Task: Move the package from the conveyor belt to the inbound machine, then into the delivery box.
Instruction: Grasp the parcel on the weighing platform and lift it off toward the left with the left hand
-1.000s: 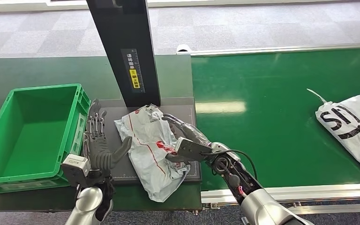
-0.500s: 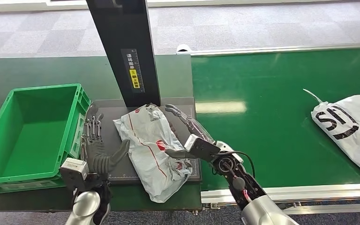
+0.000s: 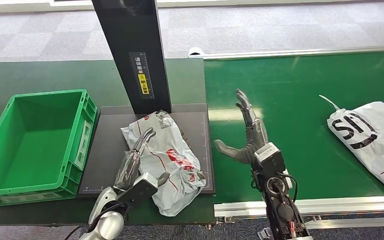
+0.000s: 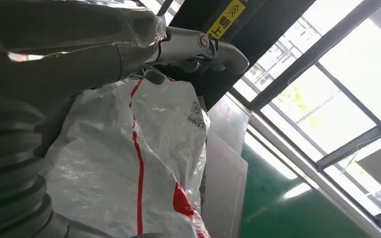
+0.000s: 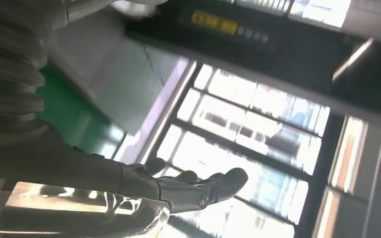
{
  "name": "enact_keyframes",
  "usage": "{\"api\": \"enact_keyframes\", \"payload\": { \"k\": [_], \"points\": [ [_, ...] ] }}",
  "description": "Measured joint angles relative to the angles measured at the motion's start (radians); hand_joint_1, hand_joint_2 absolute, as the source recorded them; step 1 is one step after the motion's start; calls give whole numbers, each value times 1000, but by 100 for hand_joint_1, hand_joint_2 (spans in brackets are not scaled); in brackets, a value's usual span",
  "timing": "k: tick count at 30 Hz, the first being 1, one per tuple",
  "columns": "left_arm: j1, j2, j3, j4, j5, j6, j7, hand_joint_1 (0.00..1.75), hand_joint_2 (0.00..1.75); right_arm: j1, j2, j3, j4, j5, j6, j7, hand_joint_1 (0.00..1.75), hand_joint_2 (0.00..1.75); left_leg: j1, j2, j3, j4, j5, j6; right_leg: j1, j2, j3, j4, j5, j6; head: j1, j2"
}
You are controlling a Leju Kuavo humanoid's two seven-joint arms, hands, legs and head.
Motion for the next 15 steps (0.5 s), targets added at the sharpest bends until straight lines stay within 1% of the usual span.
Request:
{"api": "enact_keyframes", "payload": {
  "k": [2,4,6,10,13,15],
  "points": [
    [-10,-2,0,13,-26,-4,26,0,175,23,4,-36,-57,65,-110,6,0,175,0,0,0,0,0,0,0,0,0,0,0,0,0,0],
    [-16,-3,1,20,-35,-7,37,0,175,34,7,-53,-88,102,-166,12,0,175,0,1,0,0,0,0,0,0,0,0,0,0,0,0],
    [-17,-4,1,21,-36,-8,38,0,175,35,7,-55,-93,105,-170,13,0,175,0,1,0,0,0,0,0,0,0,0,0,0,0,0],
    [-30,-11,1,45,-44,-9,47,0,175,69,15,-91,-188,125,-192,24,0,175,0,0,0,0,0,0,0,0,0,0,0,0,0,0],
    [-32,-12,1,50,-49,-9,51,0,175,75,16,-99,-205,129,-198,25,0,175,0,0,0,0,0,0,0,0,0,0,0,0,0,0],
    [-35,-12,1,54,-79,-3,75,0,175,79,18,-103,-214,151,-228,24,0,175,0,0,0,0,0,0,0,0,0,0,0,0,0,0]
  ]
}}
